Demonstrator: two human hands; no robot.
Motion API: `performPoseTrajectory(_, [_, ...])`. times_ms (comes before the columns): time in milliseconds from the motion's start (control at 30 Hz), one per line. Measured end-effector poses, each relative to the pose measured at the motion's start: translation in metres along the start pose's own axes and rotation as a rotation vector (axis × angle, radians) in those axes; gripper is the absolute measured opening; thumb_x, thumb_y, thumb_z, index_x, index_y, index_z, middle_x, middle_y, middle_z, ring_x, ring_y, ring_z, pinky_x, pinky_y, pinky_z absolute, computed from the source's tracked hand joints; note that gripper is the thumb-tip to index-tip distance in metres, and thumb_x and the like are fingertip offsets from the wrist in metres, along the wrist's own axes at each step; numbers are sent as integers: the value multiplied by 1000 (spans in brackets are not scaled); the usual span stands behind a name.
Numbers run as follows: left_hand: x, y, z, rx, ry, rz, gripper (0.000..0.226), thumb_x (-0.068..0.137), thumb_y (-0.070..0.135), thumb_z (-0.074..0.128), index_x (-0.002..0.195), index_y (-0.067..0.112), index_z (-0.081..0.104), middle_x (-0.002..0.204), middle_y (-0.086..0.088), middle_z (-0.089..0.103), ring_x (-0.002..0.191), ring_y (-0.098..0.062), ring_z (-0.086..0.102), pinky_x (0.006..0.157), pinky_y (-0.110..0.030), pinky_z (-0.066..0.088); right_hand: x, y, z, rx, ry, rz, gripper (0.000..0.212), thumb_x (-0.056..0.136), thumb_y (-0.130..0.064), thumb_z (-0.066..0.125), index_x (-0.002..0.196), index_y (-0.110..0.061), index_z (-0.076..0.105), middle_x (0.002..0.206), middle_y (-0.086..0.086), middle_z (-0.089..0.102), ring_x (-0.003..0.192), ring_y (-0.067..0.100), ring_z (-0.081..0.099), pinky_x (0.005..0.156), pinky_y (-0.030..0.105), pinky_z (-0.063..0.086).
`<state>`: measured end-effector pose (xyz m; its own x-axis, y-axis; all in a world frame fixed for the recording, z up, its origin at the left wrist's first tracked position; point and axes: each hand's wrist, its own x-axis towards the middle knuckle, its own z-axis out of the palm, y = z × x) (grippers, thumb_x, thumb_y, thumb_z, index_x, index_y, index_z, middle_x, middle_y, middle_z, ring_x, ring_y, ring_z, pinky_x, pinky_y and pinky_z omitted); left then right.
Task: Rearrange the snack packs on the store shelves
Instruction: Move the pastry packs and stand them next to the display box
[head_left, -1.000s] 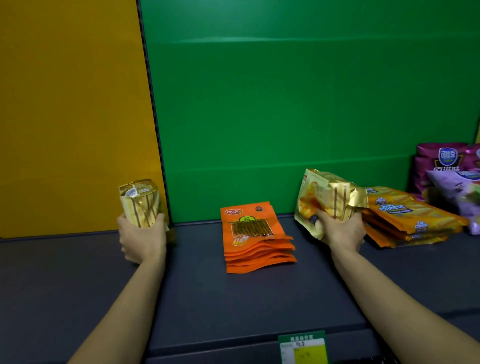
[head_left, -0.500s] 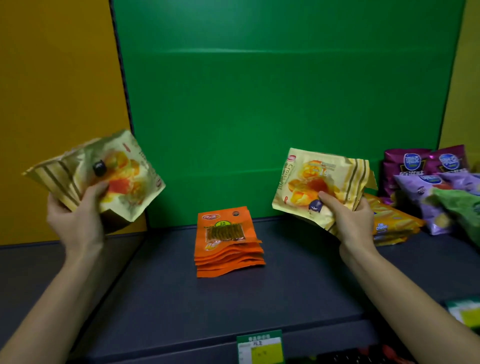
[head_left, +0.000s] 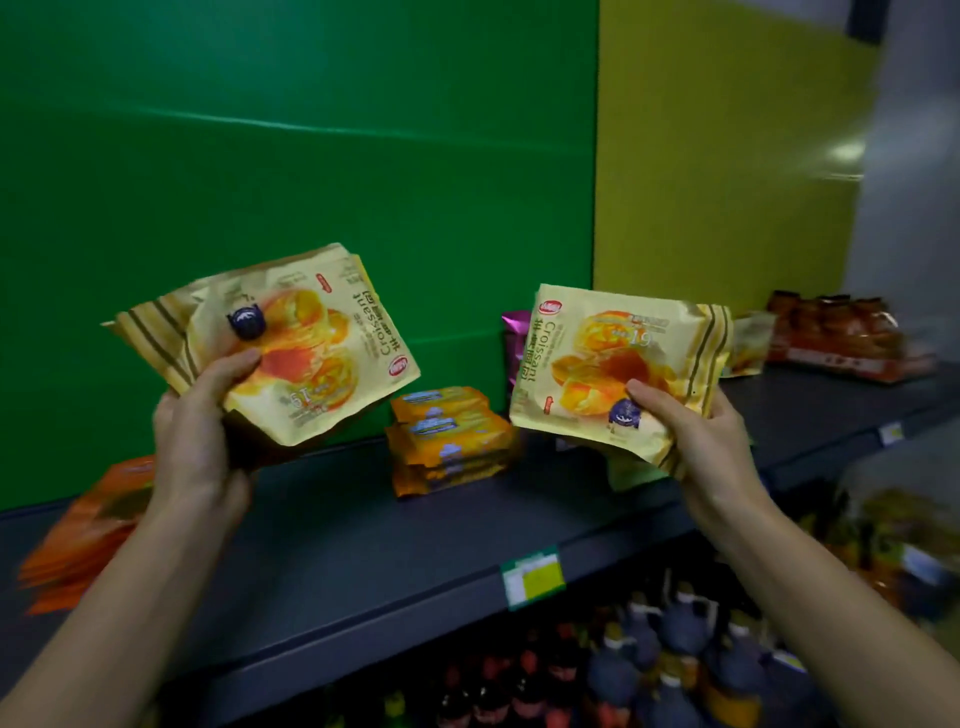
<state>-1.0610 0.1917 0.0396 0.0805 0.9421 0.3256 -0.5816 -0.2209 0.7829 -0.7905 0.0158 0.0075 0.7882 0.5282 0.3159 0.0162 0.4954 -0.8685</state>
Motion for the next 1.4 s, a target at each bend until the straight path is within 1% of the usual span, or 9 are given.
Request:
performPoseTrajectory(133, [-31,-44,66,11,-109,-59,50,75,22,65,124,17,59,120,-7,66,90,-17,69,73,-42,57,16,-23,-86,-21,54,-8,63,46,-31,82,104,-19,61,87,-3,76,71,9,72,62,25,59])
performPoseTrajectory(267, [-57,-86,127,9,-199,-142,48,73,21,65,120,16,62,119,-11,67,99,-26,68,82,-48,55,33,-38,-162,-47,153,3,46,70,-17,77,112,-18,59,103,4,72,70,8,72,71,31,59])
performPoseTrajectory(367, [-70,-111,172,28,-241,-210,53,70,25,67,122,16,60,119,-10,67,104,-32,65,75,-45,56,43,-47,-207,-58,209,7,47,74,-13,73,118,-14,57,103,6,71,64,8,71,68,30,59])
performPoseTrajectory(467, [-82,-136,218,21,-313,-265,51,69,25,67,120,18,62,120,-12,67,107,-33,64,88,-57,50,53,-56,-246,-65,263,13,50,74,-13,73,121,-11,57,104,8,70,62,8,71,67,29,59])
performPoseTrajectory(567, [-93,-166,265,13,-351,-283,45,74,20,66,119,17,63,116,-11,68,104,-30,66,91,-53,50,68,-63,-280,-65,274,25,53,75,-16,72,125,-10,55,97,6,71,58,6,70,53,24,59])
performPoseTrajectory(733, [-104,-220,340,9,-367,-352,40,75,16,66,115,17,64,88,-1,74,77,-20,71,72,-37,57,104,-70,-323,-70,293,-12,109,25,-42,90,123,-12,55,79,-1,77,62,10,73,49,23,56])
performPoseTrajectory(867, [-102,-265,404,36,-422,-441,36,76,16,66,111,18,66,90,-5,73,78,-21,70,77,-43,57,156,-66,-353,3,292,-3,56,76,-12,71,129,-8,51,94,6,70,56,6,70,47,19,54])
performPoseTrajectory(1200, [-76,-342,518,42,-387,-511,40,82,8,62,122,10,58,109,-16,68,78,-22,66,63,-36,54,295,-68,-428,-155,237,-23,52,76,-12,71,125,-10,54,109,9,70,68,9,71,62,23,60])
performPoseTrajectory(1400, [-66,-377,535,124,-329,-509,41,82,11,64,122,14,58,88,-8,70,72,-20,69,53,-32,56,366,-42,-450,-153,155,15,42,77,-13,71,116,-15,59,93,1,71,61,5,71,64,24,59])
